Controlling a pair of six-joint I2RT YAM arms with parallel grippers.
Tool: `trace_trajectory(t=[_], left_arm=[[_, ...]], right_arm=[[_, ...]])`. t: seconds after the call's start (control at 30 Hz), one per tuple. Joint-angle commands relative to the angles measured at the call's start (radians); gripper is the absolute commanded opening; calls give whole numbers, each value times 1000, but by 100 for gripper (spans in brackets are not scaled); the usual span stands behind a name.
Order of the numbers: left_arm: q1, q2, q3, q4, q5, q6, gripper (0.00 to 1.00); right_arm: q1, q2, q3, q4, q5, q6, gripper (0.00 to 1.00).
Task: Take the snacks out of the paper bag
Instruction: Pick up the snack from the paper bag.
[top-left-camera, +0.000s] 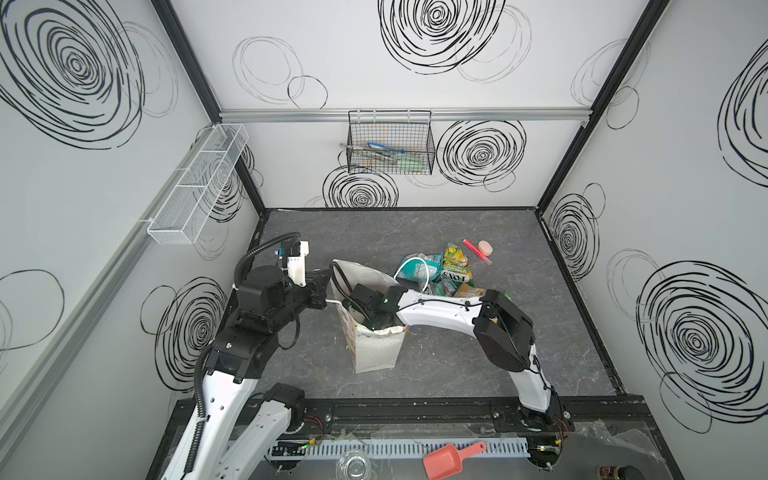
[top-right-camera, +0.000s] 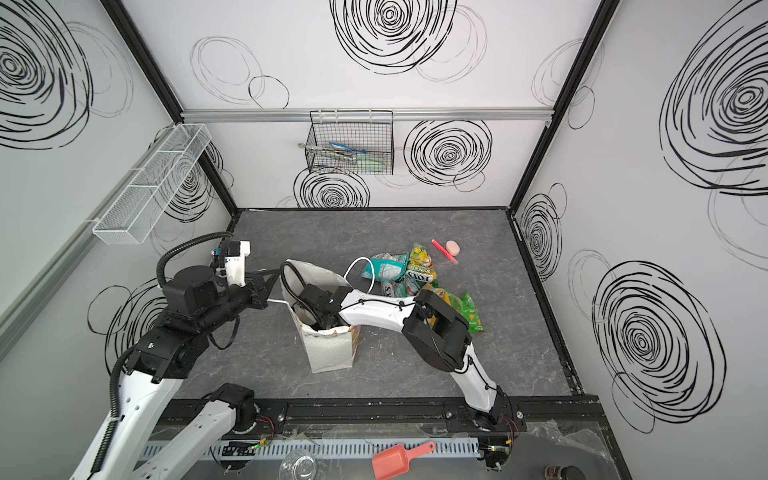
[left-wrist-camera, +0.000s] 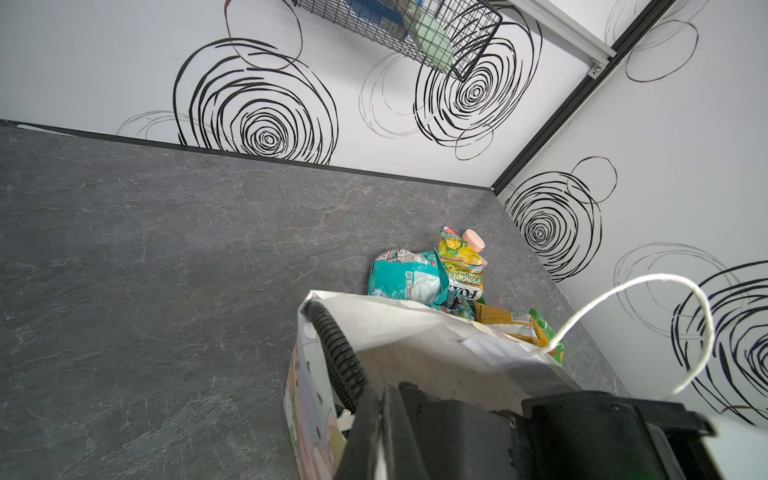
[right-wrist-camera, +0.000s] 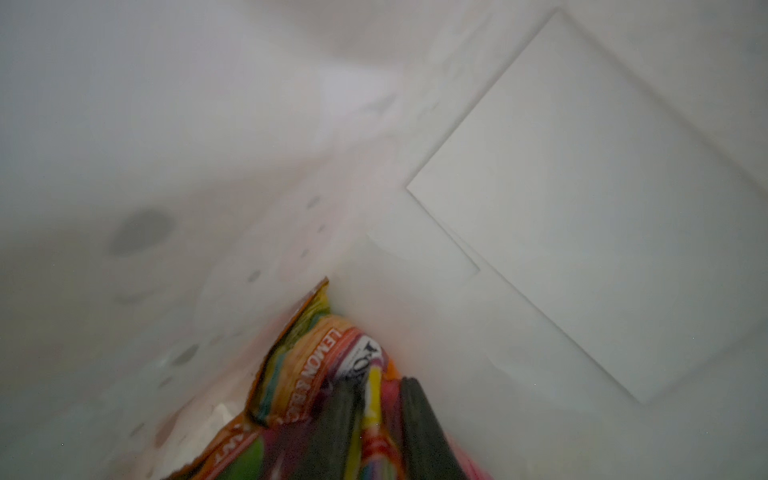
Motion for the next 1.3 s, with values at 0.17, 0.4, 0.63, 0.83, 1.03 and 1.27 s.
trace_trajectory(t=[0.17, 0.4, 0.63, 0.83, 1.03, 1.27], left_arm=[[6, -5, -4, 61, 15, 0, 0], [6, -4, -3, 65, 19, -1, 0], [6, -2, -5, 65, 27, -1, 0], [7, -7, -2, 58, 23, 6, 0], [6, -8, -9, 62, 19, 6, 1], [6, -8, -11, 68, 18, 3, 7]], right_arm=[[-17, -56, 119, -88, 51, 7, 9], [-44, -113, 161, -81, 32, 33, 5], [-60, -116, 200, -76, 57, 37, 2], [-71, -104, 290, -102, 62, 38, 0], [-83, -134, 346, -104, 65, 55, 0], [-92, -186, 309, -44, 55, 55, 0]])
